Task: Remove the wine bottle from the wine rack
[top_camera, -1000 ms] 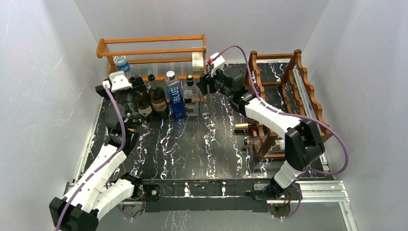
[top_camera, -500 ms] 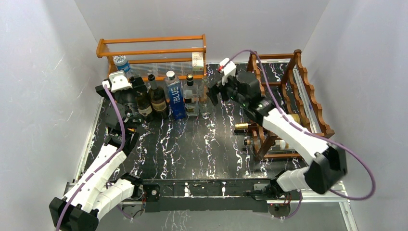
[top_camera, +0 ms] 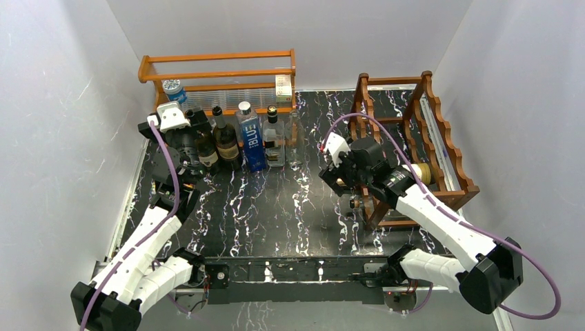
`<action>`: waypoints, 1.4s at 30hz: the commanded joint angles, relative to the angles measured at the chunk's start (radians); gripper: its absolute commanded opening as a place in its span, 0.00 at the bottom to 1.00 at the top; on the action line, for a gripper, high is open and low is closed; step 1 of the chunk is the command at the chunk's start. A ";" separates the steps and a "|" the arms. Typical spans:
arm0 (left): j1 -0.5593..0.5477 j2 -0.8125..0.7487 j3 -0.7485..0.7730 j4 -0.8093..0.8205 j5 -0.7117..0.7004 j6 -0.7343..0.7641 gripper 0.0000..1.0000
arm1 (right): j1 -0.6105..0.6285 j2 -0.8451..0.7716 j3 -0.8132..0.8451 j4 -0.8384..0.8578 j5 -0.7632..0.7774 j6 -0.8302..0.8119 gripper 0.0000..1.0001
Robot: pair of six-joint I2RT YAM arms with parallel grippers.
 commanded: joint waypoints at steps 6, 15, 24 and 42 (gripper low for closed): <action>-0.002 0.003 0.025 0.007 0.010 -0.026 0.98 | 0.046 0.084 0.071 -0.124 0.055 -0.141 0.98; -0.002 0.000 0.024 0.009 0.010 -0.026 0.98 | 0.124 0.288 0.082 -0.110 0.310 -0.188 0.98; -0.002 -0.005 0.024 0.008 0.014 -0.028 0.98 | 0.129 0.400 0.048 -0.037 0.520 -0.248 0.98; -0.003 -0.012 0.022 0.014 0.016 -0.021 0.98 | 0.118 0.561 0.014 -0.008 0.575 -0.414 0.77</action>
